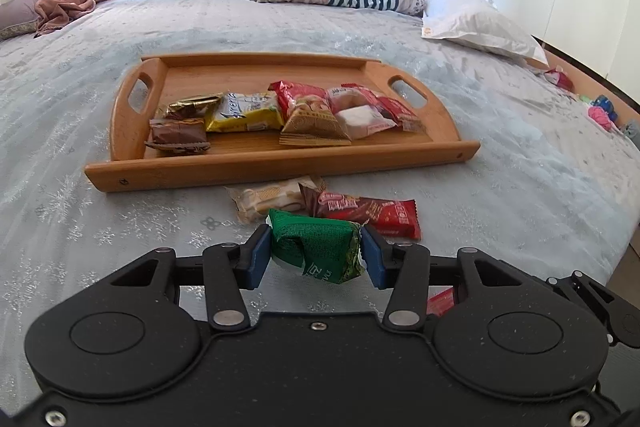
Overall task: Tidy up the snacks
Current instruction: 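Carry the green packet and red biscuit packet onto the wooden tray with both tools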
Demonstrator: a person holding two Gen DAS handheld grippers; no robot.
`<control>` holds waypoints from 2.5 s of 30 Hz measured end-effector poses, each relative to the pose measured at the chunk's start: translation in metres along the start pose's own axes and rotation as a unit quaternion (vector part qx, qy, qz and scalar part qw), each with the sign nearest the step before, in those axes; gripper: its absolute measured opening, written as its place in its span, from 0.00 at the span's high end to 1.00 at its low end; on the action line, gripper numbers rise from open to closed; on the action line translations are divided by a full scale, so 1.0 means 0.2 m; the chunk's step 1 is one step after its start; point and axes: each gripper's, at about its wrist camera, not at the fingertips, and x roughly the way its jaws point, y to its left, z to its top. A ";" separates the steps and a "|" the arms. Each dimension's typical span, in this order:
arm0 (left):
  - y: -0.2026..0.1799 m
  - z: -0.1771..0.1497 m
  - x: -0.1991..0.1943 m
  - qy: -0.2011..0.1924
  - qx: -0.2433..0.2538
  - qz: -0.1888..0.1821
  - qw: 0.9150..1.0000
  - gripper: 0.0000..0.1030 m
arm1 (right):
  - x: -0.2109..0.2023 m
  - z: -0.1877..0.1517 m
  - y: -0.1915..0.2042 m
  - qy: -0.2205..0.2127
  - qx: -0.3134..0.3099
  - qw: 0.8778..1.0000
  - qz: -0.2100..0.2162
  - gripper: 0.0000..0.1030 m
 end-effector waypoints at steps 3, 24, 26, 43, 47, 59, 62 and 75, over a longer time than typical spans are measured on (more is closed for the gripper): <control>0.00 0.01 -0.02 -0.006 0.001 0.001 1.000 0.56 | 0.00 0.01 -0.02 -0.004 0.004 1.000 -0.009 0.34; 0.04 0.07 -0.08 -0.034 -0.016 0.010 0.999 0.56 | 0.05 0.15 -0.14 -0.026 0.027 0.998 -0.047 0.34; 0.04 0.08 -0.08 -0.035 -0.016 0.011 0.999 0.56 | 0.07 0.17 -0.15 -0.028 0.025 0.998 -0.048 0.34; 0.14 0.21 0.02 -0.038 -0.035 0.029 0.998 0.56 | 0.23 0.35 -0.20 -0.034 0.035 0.998 -0.042 0.33; 0.17 0.26 0.04 -0.044 -0.044 0.034 0.997 0.56 | 0.28 0.40 -0.22 -0.038 0.039 0.998 -0.040 0.33; 0.30 0.50 0.18 -0.072 -0.058 0.053 0.994 0.56 | 0.54 0.60 -0.33 -0.023 0.061 0.997 -0.034 0.33; 0.33 0.57 0.25 -0.074 -0.058 0.054 0.994 0.56 | 0.65 0.65 -0.37 -0.009 0.075 0.997 -0.029 0.33; 0.55 0.73 0.63 -0.046 -0.097 0.074 0.992 0.56 | 1.10 0.75 -0.41 0.049 0.093 0.994 0.012 0.33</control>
